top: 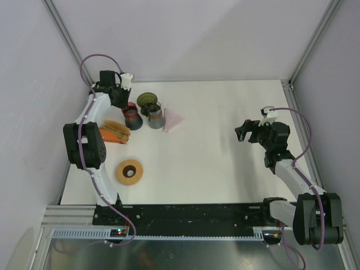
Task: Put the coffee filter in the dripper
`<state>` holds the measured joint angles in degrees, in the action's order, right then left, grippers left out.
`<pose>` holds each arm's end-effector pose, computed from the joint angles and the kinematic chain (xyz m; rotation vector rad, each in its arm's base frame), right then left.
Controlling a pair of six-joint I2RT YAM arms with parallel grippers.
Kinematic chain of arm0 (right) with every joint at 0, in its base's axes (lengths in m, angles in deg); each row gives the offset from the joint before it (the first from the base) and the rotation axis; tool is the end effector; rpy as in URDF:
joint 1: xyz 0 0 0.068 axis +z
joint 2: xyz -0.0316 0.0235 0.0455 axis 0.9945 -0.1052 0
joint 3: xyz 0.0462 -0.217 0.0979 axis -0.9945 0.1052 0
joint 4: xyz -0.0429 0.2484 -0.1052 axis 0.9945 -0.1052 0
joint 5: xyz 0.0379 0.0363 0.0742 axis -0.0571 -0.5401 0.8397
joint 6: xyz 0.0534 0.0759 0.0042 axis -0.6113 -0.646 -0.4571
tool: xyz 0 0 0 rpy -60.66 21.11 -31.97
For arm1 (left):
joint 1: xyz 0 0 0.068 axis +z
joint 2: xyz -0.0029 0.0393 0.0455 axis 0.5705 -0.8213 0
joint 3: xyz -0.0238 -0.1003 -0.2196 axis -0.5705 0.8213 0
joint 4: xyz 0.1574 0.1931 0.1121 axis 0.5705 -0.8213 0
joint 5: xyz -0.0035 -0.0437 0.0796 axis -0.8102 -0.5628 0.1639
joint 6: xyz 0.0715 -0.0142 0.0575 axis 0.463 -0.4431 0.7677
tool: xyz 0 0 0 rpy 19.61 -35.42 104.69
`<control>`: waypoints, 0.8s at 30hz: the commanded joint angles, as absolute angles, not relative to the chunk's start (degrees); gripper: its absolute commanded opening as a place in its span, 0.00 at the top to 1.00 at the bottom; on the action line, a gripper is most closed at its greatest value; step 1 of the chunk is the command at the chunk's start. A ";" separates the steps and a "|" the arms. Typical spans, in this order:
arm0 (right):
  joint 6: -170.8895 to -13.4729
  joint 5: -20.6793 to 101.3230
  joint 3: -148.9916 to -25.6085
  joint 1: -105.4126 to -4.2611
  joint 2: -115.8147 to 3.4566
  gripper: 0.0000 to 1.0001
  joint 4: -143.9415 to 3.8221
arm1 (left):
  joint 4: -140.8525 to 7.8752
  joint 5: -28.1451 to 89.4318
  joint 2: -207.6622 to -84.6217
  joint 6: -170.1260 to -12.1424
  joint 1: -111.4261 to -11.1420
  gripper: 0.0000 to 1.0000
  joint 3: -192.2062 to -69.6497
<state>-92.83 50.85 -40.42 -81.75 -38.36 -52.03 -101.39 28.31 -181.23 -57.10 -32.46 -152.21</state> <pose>0.3069 0.0380 0.1797 -0.1343 1.8690 0.4125 0.4661 0.0036 0.1940 0.5037 2.3680 -0.0295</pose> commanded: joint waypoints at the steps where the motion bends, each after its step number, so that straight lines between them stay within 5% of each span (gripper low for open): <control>1: -92.35 49.95 -42.78 -81.39 -38.12 0.01 -51.42 | -101.56 27.44 -181.21 -56.71 -32.15 0.85 -153.73; 5: -92.31 49.68 -42.78 -81.35 -38.00 0.01 -51.57 | -101.66 25.93 -179.06 -58.18 -32.19 0.99 -153.35; 24: -94.42 48.85 -42.98 -80.49 -35.75 0.01 -52.32 | -107.98 24.77 -154.33 -65.28 -38.36 1.00 -152.55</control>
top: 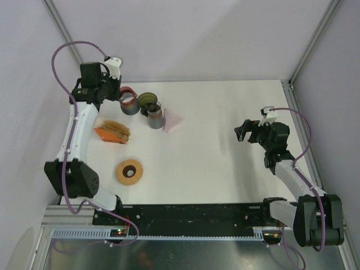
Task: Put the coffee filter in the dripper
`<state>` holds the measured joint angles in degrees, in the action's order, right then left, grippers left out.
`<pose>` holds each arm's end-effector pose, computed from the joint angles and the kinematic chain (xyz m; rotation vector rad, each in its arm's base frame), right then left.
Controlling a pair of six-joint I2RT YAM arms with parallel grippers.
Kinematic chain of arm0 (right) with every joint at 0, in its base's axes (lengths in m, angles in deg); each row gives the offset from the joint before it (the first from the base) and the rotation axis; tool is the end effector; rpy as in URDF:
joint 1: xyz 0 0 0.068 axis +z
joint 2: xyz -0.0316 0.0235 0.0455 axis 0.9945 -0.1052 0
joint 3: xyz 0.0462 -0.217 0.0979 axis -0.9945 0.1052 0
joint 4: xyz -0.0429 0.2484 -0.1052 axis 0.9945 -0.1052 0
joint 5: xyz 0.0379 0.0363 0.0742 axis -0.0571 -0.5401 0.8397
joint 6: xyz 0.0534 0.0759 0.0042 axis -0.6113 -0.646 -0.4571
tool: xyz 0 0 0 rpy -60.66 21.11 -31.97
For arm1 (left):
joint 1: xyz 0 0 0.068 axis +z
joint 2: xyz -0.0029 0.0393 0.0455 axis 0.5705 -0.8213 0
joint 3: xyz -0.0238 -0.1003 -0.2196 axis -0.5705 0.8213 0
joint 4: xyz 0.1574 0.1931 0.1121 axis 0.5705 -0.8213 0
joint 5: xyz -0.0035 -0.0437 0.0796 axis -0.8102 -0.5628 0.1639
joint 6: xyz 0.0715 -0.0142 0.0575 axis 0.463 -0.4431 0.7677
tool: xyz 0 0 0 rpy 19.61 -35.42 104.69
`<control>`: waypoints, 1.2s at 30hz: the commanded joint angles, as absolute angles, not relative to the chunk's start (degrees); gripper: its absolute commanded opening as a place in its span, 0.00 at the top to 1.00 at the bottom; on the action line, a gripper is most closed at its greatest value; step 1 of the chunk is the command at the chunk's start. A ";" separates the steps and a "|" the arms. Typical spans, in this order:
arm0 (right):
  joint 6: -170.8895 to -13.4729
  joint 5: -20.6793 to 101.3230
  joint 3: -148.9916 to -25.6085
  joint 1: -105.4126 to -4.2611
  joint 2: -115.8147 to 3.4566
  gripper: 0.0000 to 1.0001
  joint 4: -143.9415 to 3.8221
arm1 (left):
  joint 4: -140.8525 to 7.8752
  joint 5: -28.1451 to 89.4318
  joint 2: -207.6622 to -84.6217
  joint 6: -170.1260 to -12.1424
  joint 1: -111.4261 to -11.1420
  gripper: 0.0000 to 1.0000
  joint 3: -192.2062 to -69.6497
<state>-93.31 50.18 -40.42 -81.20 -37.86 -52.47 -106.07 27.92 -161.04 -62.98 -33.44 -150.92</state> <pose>0.3059 0.0400 0.1810 -0.1275 1.8697 0.4139 0.4037 -0.0064 0.3235 0.3952 2.1435 -0.0327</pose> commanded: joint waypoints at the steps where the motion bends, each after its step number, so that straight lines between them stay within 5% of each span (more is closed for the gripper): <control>1: -94.64 48.46 -43.19 -80.29 -35.66 0.01 -52.98 | -108.99 25.25 -153.31 -64.99 -40.22 1.00 -152.76; 12: -95.07 48.12 -48.78 -78.14 -34.93 0.01 -61.31 | -114.76 23.58 -156.39 -66.72 -62.57 1.00 -154.30; 36: -93.18 45.43 -48.80 -74.85 -33.64 0.01 -63.14 | -95.88 28.11 -159.73 -72.60 -69.89 1.00 -131.61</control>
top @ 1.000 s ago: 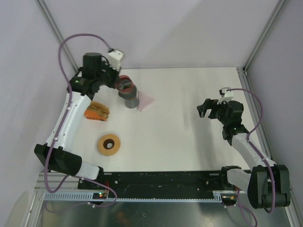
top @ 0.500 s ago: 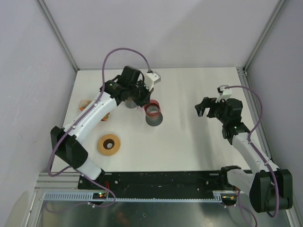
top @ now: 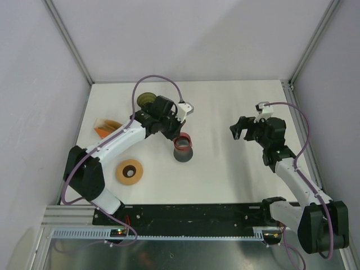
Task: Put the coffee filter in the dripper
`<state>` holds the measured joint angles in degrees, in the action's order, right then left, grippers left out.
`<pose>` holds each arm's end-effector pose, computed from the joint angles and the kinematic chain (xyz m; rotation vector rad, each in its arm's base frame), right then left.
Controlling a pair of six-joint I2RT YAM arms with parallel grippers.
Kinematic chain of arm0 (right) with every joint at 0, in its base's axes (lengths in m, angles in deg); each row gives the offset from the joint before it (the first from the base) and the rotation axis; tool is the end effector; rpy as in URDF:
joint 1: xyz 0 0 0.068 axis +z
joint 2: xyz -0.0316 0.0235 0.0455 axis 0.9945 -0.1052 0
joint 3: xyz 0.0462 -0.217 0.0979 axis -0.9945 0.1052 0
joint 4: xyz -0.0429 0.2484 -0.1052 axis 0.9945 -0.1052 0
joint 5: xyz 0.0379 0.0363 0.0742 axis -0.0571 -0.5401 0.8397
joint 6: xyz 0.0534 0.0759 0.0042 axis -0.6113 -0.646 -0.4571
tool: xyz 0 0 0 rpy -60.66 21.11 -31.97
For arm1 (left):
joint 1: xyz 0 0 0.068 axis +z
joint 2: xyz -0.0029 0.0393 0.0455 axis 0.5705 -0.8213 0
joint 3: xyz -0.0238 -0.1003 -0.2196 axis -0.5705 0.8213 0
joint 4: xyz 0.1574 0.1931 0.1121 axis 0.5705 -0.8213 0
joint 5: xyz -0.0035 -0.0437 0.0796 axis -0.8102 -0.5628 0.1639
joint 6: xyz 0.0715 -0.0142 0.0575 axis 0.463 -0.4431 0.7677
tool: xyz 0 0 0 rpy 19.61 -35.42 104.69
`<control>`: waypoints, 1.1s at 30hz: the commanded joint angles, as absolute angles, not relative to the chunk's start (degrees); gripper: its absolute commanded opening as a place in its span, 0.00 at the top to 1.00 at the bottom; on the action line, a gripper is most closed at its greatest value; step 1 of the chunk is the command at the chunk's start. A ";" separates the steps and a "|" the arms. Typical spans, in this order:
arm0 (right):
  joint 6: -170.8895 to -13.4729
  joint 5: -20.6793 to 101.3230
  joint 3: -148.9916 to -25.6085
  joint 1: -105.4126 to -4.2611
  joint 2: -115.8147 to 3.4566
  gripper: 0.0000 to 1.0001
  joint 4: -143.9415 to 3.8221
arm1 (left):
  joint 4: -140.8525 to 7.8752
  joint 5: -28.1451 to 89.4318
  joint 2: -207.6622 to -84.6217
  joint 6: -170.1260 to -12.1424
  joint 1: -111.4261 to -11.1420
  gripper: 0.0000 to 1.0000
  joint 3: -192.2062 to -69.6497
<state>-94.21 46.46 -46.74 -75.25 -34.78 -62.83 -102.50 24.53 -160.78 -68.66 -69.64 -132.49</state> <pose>0.3027 0.0666 0.2137 -0.1638 1.8913 0.4357 0.3027 -0.2360 0.2123 1.0639 2.2314 -0.4902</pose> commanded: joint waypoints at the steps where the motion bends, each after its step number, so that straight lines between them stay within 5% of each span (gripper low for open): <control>1: -93.18 45.43 -48.82 -74.79 -33.64 0.01 -63.05 | -95.38 28.76 -159.66 -73.49 -69.92 1.00 -131.13; 18: -92.94 45.04 -48.82 -74.08 -34.07 0.01 -63.05 | -91.51 31.89 -158.83 -77.38 -70.02 0.97 -125.72; 26: -92.93 44.99 -48.79 -73.67 -34.11 0.01 -62.78 | -91.64 30.41 -156.83 -76.41 -69.98 0.65 -127.03; 33: -92.80 45.07 -48.77 -73.19 -33.63 0.01 -62.87 | -94.88 29.87 -154.21 -74.06 -69.38 0.28 -131.94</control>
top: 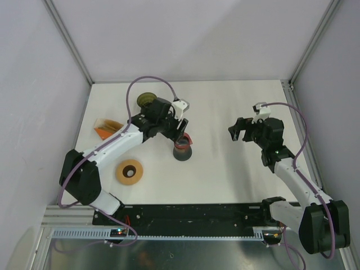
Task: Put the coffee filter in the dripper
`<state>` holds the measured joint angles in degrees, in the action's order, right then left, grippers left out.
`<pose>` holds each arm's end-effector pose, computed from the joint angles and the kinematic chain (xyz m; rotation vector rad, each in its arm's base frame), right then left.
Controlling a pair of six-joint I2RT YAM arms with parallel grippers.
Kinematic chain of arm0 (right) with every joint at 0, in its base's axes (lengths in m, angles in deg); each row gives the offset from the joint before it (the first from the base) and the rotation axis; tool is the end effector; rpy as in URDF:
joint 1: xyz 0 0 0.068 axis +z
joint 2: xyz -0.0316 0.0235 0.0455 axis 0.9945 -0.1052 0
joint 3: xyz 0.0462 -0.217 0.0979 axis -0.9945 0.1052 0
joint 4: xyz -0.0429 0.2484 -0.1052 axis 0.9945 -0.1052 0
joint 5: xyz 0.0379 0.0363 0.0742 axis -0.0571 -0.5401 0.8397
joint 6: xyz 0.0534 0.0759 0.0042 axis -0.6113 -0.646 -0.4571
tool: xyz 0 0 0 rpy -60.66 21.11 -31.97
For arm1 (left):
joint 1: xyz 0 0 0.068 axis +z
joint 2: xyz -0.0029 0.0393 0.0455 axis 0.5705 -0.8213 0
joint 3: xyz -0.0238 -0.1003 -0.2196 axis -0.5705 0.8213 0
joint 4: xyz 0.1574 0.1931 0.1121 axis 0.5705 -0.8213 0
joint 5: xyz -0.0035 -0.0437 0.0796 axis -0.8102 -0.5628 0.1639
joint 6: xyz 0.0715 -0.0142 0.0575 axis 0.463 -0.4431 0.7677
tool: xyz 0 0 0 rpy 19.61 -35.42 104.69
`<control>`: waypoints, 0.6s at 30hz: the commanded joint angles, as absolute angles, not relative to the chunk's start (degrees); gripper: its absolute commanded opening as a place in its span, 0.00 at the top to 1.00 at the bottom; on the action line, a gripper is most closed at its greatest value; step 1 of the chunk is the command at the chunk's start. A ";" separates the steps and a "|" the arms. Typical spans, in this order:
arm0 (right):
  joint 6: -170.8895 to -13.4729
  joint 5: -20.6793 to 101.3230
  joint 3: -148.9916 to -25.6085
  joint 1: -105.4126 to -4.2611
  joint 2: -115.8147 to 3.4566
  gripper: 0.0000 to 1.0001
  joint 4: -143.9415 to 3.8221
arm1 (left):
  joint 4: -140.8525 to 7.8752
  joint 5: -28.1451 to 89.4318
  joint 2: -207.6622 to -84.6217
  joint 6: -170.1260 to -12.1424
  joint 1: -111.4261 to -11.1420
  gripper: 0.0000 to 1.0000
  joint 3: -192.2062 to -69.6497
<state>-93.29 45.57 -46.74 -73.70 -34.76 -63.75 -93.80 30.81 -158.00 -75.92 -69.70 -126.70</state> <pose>0.3004 0.0734 0.2114 -0.1929 1.9047 0.4285 0.3077 -0.2291 0.2074 0.8520 2.2222 -0.4309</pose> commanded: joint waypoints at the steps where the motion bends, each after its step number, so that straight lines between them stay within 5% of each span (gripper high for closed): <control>1: -92.69 45.07 -48.81 -73.22 -33.63 0.01 -62.96 | -96.20 29.64 -153.82 -73.47 -69.09 0.23 -133.32; 10: -91.75 46.37 -48.81 -73.15 -33.63 0.01 -63.44 | -110.71 32.76 -147.45 -66.21 -60.37 0.09 -139.91; 18: -91.74 47.63 -48.83 -73.17 -34.39 0.01 -62.91 | -119.51 32.06 -138.96 -55.80 -46.25 0.01 -126.18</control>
<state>-92.39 46.55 -46.74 -73.53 -34.76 -64.12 -111.90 31.59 -142.26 -63.87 -51.80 -134.07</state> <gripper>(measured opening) 0.993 0.987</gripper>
